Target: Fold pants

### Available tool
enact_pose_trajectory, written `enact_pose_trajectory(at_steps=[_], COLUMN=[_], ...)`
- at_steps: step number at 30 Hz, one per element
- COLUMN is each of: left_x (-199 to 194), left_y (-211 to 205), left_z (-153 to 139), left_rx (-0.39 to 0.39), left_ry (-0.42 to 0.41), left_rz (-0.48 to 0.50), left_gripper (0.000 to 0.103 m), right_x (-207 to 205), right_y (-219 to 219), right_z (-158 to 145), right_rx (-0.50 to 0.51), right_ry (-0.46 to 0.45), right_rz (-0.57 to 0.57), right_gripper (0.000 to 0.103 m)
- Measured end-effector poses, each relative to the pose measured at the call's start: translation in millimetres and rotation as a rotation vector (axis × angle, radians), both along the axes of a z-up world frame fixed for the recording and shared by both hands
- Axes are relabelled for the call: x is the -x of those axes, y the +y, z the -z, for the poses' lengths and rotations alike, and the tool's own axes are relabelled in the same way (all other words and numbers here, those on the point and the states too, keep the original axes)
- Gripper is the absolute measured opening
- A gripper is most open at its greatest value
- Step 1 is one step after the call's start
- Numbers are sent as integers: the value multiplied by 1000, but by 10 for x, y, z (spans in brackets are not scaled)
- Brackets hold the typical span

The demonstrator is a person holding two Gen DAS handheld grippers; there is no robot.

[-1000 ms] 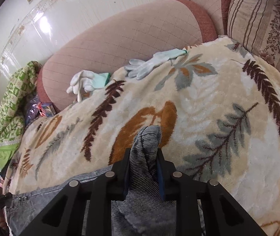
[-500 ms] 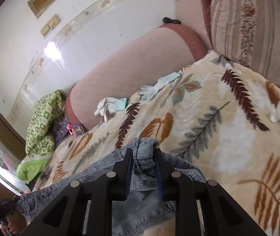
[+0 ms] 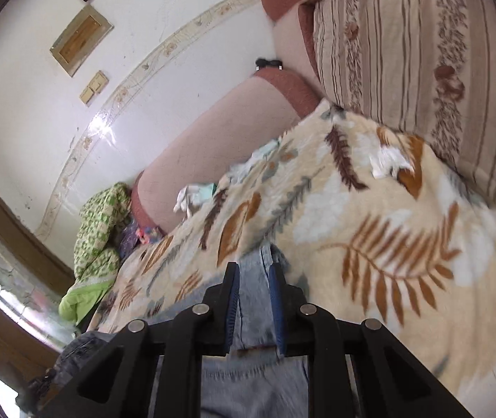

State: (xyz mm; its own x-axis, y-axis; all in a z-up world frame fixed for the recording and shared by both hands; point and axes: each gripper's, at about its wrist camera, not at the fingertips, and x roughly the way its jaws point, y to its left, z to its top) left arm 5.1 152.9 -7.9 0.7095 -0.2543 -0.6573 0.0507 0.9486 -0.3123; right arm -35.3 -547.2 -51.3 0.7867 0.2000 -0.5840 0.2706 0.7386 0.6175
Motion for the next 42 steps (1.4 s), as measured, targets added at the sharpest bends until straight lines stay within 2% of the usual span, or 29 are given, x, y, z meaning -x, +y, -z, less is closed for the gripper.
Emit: enact_pose_trajectory(at_steps=[3, 5, 7, 8, 14, 19, 20, 21, 22, 23, 24, 26, 31, 35, 38, 41, 42], left_x=[73, 82, 83, 83, 36, 4, -3, -2, -2, 1, 7, 32, 169, 344, 477, 569, 585], left_y=[-34, -21, -35, -48, -31, -9, -10, -6, -1, 12, 27, 58, 108, 164, 192, 138, 95], left_z=[51, 39, 11, 0, 2, 5, 1, 1, -1, -2, -6, -13, -29, -16, 80, 272, 357], left_rx=[-35, -13, -12, -16, -12, 4, 6, 7, 7, 11, 14, 14, -16, -81, -156, -249, -303], left_ry=[16, 15, 9, 8, 16, 15, 14, 12, 10, 6, 1, -11, -46, -72, -61, -8, 20], left_rz=[-7, -13, -20, -23, -42, -54, -56, -56, -54, -51, -49, -44, -5, 37, 84, 169, 189], left_gripper=[11, 11, 11, 11, 11, 11, 11, 11, 11, 11, 11, 11, 11, 11, 11, 12, 13], right_x=[-4, -81, -200, -285, -635, -935, -995, -1034, -1050, -1048, -1022, -920, -539, -138, 198, 455, 506], right_y=[-40, 3, 99, 146, 250, 379, 443, 504, 550, 569, 564, 526, 496, 434, 312, 173, 137], right_z=[155, 261, 351, 417, 788, 944, 993, 1035, 1046, 1027, 977, 813, 243, -170, -268, -129, -28], right_rx=[-134, -182, -148, -129, -96, -55, -37, -9, 25, 58, 70, 43, 76, 128, 163, 155, 137], right_ry=[92, 142, 186, 222, 350, 395, 424, 445, 453, 456, 441, 370, 240, 176, 180, 239, 270], right_rz=[-74, -79, -75, -88, -94, -144, -173, -189, -190, -181, -175, -163, -172, -153, -119, -98, -106], right_gripper=[22, 24, 53, 75, 75, 75, 70, 55, 46, 24, 10, 4, 4, 4, 4, 4, 4])
